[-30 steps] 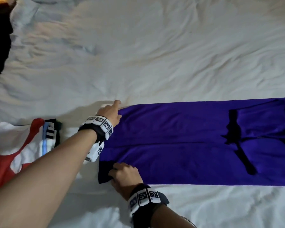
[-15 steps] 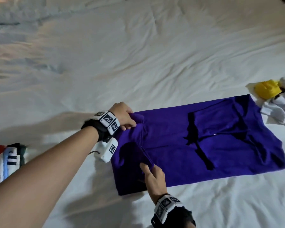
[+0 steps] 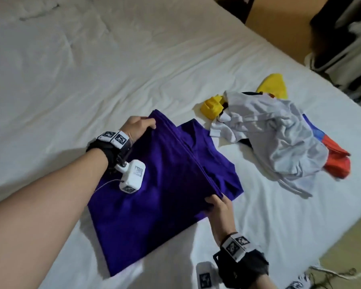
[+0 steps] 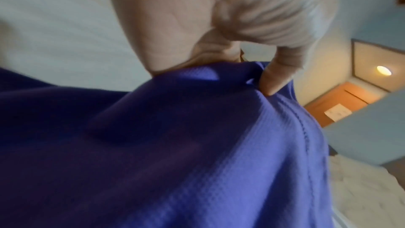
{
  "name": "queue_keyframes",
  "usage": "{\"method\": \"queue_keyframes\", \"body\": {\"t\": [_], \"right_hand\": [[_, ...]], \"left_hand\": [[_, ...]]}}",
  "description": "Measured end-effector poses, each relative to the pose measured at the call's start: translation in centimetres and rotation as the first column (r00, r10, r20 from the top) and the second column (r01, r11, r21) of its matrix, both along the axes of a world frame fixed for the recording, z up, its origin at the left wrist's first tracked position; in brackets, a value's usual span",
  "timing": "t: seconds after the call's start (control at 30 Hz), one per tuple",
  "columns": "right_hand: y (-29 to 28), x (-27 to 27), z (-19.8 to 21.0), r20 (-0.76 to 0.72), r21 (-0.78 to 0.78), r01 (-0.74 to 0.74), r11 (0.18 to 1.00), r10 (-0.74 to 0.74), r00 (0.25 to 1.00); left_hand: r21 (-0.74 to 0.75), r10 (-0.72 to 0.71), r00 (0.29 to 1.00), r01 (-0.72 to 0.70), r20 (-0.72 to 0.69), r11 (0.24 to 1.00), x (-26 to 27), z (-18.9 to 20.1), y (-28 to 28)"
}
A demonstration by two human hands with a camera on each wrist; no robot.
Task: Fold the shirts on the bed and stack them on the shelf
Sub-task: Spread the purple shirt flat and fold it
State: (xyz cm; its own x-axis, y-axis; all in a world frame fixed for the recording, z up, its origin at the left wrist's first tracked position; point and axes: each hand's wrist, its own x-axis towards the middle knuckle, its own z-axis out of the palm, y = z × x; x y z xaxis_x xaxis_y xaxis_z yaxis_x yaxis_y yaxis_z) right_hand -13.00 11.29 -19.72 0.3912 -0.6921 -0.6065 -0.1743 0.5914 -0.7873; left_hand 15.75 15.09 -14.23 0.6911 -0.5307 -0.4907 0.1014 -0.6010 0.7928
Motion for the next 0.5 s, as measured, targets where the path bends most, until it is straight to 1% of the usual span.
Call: {"method": "queue_keyframes", "body": {"t": [0.07, 0.13, 0.2, 0.27, 0.33, 0.4, 0.43, 0.5], "right_hand": [[-3.2, -0.6, -0.7, -0.063, -0.047, -0.042, 0.998, 0.039, 0.997], [-5.3, -0.7, -1.4, -0.155, -0.111, -0.159, 0.981, 0.141, 0.978], [-6.3, -0.6, -2.3, -0.268, -0.216, -0.268, 0.939, 0.207, 0.941], [-6.5, -0.4, -2.5, -0.321, -0.323, -0.339, 0.884, 0.234, 0.917], [-6.8, -0.3, -2.4, -0.282, -0.403, -0.335, 0.851, 0.233, 0.931], [-7.6, -0.4, -2.3, -0.233, -0.448, -0.276, 0.850, 0.187, 0.954], [-8.2, -0.5, -2.2, -0.231, -0.468, -0.238, 0.851, 0.142, 0.963], [-9.3, -1.1, -2.2, -0.274, -0.529, -0.196, 0.826, 0.052, 0.960]], "left_hand": [[0.035, -0.022, 0.999, 0.020, 0.034, 0.999, -0.9, -1.6, -3.4], [0.123, -0.111, 0.990, 0.101, 0.083, 0.987, -1.5, -3.5, -5.4], [0.182, -0.169, 0.979, 0.148, 0.111, 0.972, -1.7, -5.3, -6.2], [0.201, -0.152, 0.976, 0.120, 0.156, 0.972, -1.4, -6.0, -6.6], [0.197, -0.121, 0.974, 0.083, 0.191, 0.977, -1.2, -5.9, -7.5], [0.163, -0.139, 0.968, 0.105, 0.208, 0.981, -1.3, -5.6, -8.9], [0.150, -0.154, 0.965, 0.124, 0.213, 0.981, -1.5, -5.6, -9.7], [0.140, -0.187, 0.957, 0.159, 0.220, 0.977, -1.9, -5.7, -11.3]]}}
